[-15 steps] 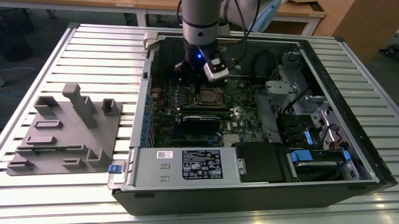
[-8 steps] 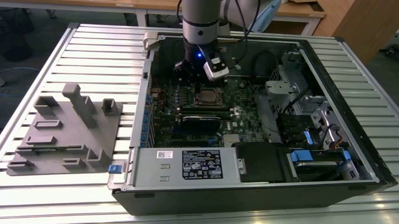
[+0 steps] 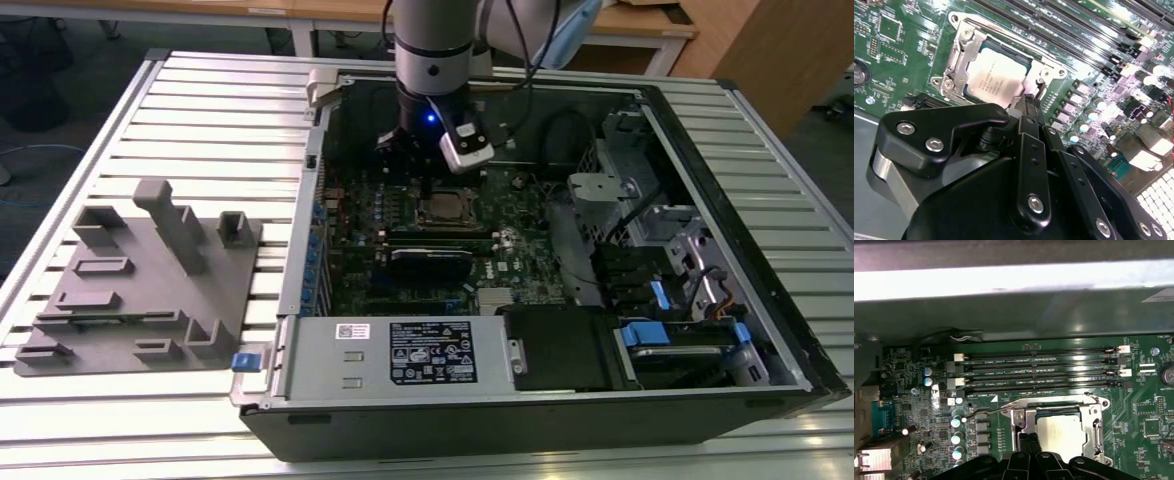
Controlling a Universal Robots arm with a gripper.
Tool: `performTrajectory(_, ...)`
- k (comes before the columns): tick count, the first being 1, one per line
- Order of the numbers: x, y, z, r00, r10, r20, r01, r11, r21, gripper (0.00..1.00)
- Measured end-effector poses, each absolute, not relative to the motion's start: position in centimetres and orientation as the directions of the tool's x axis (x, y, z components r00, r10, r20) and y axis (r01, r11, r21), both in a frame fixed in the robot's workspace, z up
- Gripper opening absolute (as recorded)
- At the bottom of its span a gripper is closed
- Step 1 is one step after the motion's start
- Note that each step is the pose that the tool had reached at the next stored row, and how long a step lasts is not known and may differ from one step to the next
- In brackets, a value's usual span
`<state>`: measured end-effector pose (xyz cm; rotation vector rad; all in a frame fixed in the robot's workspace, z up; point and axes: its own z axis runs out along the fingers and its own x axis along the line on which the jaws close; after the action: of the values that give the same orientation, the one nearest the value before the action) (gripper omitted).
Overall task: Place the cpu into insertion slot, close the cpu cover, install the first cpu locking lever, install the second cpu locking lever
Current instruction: 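Close the cpu cover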
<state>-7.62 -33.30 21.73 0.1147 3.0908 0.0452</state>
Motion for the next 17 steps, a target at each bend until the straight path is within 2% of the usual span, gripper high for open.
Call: performTrajectory(17, -5.1, -33.3, 21.7, -0.996, 0.075, -0.047, 0.073, 0.997, 0.031, 0.11)
